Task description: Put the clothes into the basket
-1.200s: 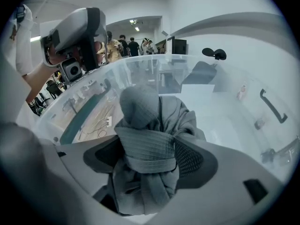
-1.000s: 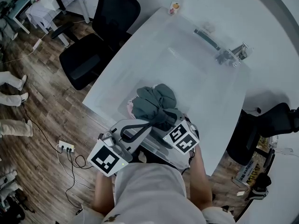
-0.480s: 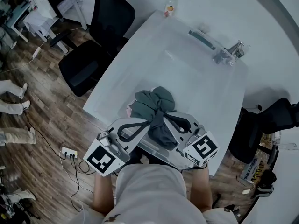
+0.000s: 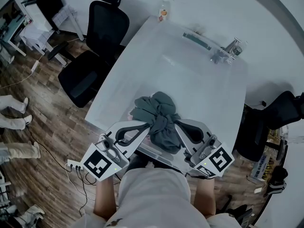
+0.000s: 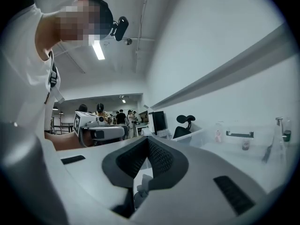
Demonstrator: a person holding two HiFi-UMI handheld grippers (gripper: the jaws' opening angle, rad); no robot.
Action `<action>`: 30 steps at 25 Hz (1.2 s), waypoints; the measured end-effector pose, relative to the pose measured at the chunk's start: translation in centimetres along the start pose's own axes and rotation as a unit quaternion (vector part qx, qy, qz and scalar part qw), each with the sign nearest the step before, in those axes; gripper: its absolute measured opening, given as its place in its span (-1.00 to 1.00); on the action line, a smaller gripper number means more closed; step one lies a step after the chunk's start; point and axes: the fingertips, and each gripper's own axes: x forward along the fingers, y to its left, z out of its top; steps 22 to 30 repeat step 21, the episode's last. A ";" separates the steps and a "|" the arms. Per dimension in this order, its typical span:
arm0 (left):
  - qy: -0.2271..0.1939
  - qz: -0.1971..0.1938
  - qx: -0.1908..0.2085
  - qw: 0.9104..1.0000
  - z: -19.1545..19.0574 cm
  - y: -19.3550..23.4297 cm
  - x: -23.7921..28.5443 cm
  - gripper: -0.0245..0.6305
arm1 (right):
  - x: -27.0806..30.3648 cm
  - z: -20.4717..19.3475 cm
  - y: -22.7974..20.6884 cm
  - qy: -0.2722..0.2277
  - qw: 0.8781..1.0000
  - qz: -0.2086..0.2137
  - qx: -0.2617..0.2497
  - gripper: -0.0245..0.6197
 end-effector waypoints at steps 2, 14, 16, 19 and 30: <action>0.000 -0.006 0.003 1.000 0.1 -0.2 0.2 -0.91 | -0.2 0.0 -0.1 -0.001 1.000 -0.007 0.000 -0.91; -0.001 -0.025 0.006 1.000 0.5 -0.3 0.0 -0.91 | -0.4 -0.1 0.5 0.001 1.000 -0.025 -0.006 -0.91; -0.003 -0.026 0.006 1.000 0.5 -0.3 0.0 -0.91 | -0.5 -0.1 0.6 0.002 1.000 -0.027 -0.006 -0.91; -0.001 -0.027 0.007 1.000 0.5 -0.3 -0.2 -0.91 | -0.4 -0.2 0.8 0.003 1.000 -0.028 -0.007 -0.91; 0.001 -0.028 0.008 1.000 0.4 -0.2 -0.4 -0.91 | -0.2 -0.2 0.9 0.002 1.000 -0.028 -0.008 -0.91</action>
